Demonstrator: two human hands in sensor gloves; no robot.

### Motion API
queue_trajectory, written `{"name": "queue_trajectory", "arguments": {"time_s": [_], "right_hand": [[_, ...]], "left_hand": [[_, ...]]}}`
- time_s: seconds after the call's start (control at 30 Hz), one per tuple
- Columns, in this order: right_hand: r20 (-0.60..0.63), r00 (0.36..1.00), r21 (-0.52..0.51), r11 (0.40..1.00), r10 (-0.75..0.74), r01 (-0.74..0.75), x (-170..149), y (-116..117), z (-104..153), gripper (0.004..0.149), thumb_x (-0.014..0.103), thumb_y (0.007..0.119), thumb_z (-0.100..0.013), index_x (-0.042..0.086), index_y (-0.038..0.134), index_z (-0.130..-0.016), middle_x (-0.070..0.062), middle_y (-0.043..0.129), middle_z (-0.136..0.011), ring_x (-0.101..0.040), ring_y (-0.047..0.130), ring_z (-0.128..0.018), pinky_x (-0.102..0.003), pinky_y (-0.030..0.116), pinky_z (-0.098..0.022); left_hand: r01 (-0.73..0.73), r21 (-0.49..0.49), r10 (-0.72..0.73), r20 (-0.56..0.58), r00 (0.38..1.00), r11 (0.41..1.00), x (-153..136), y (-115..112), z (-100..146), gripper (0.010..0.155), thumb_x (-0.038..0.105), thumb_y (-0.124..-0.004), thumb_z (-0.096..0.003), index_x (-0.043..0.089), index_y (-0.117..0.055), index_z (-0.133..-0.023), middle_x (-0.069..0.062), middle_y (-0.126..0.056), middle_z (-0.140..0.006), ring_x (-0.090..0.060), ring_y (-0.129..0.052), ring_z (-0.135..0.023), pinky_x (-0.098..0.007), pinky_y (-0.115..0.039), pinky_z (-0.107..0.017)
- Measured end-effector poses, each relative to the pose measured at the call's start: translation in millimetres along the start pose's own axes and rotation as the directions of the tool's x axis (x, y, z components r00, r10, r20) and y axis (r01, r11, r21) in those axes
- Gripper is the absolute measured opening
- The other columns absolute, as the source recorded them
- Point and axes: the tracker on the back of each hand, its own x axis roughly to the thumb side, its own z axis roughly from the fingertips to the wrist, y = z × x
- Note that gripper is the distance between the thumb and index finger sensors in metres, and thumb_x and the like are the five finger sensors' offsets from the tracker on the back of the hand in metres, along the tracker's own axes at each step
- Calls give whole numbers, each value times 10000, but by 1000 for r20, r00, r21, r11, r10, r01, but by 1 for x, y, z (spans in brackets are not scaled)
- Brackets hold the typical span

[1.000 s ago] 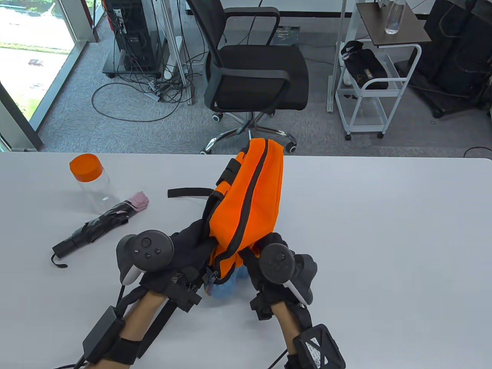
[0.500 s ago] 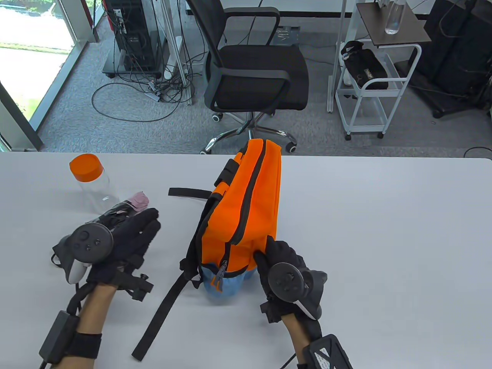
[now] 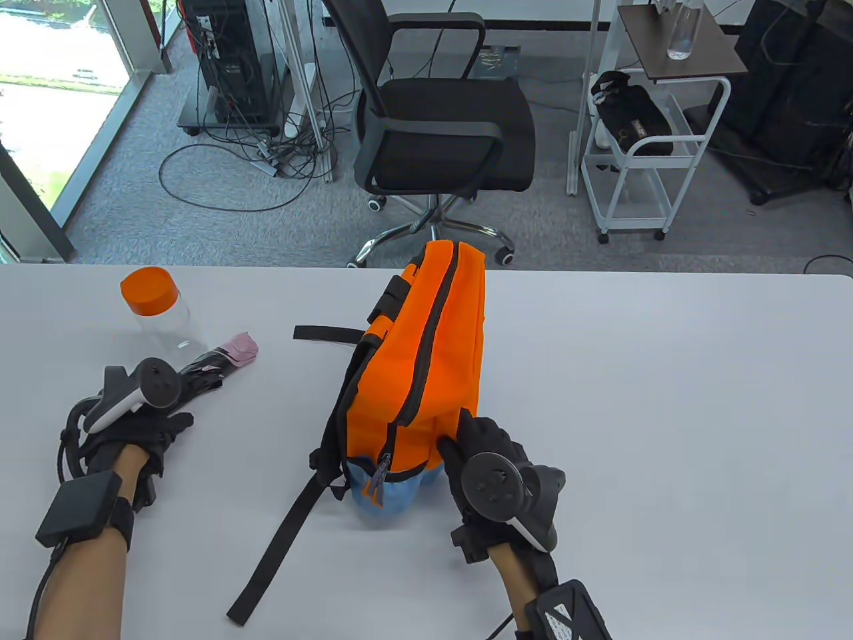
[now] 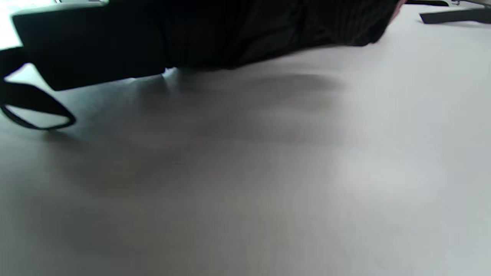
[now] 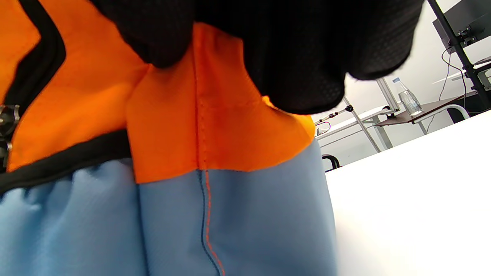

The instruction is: Pack school bag

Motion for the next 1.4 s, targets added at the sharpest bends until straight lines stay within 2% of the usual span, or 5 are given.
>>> {"name": "queue_trajectory", "arguments": {"time_s": [0.3,0.53,0.8,1.13,1.4], "right_hand": [[1,1000,5,1000,-4,4,0,0,0,513,356,760,-442,101,757,-887,-137,919,-715,-384,976,-610,-550,825,-491],[1,1000,17,1000,-3,3,0,0,-1,514,351,757,-444,97,753,-891,-141,916,-721,-386,973,-615,-552,824,-493],[2,1000,31,999,-14,14,-1,0,-1,520,351,755,-447,93,746,-899,-145,910,-731,-393,969,-621,-555,819,-498],[10,1000,53,999,3,-4,6,0,-5,532,351,755,-450,82,734,-909,-151,902,-744,-398,960,-635,-560,812,-505],[3,1000,54,999,8,-8,9,1,-5,530,347,755,-451,83,734,-911,-153,903,-748,-402,959,-636,-562,812,-504]], "left_hand": [[117,46,-125,474,872,992,61,-1,38,696,551,-477,-552,254,-454,-1181,-290,-71,-1160,-409,-927,-735,-367,-902,-495],[257,-155,-142,520,842,954,88,0,36,785,93,-693,-509,235,-260,-1148,-187,-121,-1179,-423,-911,-841,-437,-853,-655],[719,358,-787,437,436,596,125,-12,40,872,490,-918,-352,278,-540,-1110,-226,-470,-1031,-175,-868,-534,-354,-855,-451],[-130,524,-251,593,765,841,98,100,143,707,529,-866,-391,182,-787,-1003,-159,-903,-971,-238,-1052,-434,-368,-946,-351],[-731,140,87,961,263,668,102,154,235,741,615,-798,-458,57,-869,-941,-225,-989,-795,-65,-1067,-185,-223,-963,-193]]}}
